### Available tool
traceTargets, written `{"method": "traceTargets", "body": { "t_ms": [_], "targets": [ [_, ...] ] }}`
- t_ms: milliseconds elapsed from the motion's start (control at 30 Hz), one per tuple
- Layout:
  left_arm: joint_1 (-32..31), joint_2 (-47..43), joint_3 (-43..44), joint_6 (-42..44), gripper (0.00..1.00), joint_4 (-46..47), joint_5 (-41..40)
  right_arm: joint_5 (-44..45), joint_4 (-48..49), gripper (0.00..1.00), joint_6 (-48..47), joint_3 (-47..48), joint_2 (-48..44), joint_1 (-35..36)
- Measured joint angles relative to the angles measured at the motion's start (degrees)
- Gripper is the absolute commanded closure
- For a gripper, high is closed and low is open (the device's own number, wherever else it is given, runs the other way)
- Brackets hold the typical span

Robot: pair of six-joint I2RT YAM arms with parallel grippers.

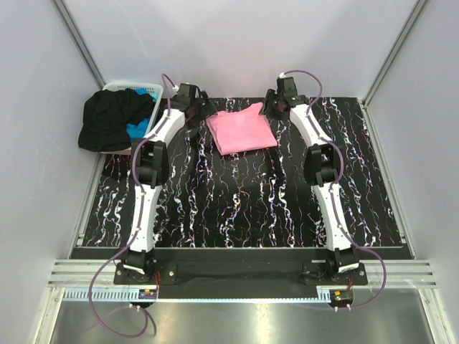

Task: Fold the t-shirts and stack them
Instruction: Fold the tshirt

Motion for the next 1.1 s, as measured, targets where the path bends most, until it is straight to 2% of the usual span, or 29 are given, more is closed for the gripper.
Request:
{"method": "traceTargets", "body": {
  "t_ms": [333, 533, 800, 900, 1100],
  "targets": [
    [0.7, -11.6, -16.9, -1.1, 0.01, 10.6, 5.6, -2.0, 0.3, 0.48, -0.2, -5.5, -2.4, 0.0],
    [0.7, -18.1, -19.1, -3.8, 0.01, 13.8, 12.2, -2.7, 0.0, 0.49, -0.2, -10.7, -6.1, 0.0],
    [-0.9, -14.8, -11.4, -7.2, 0.12, 6.4, 19.6, -5.2, 0.0, 0.52, -0.2, -12.7, -9.6, 0.4],
    [-2.6, -12.6, -11.3, -7.7, 0.15, 2.7, 20.7, -7.1, -0.2, 0.54, -0.3, -12.7, -9.7, 0.9],
    [-6.3, -9.1, -13.4, -7.4, 0.16, -4.7, 19.0, -9.2, -2.7, 0.55, -0.5, -12.7, -9.6, 1.9]
  ]
}}
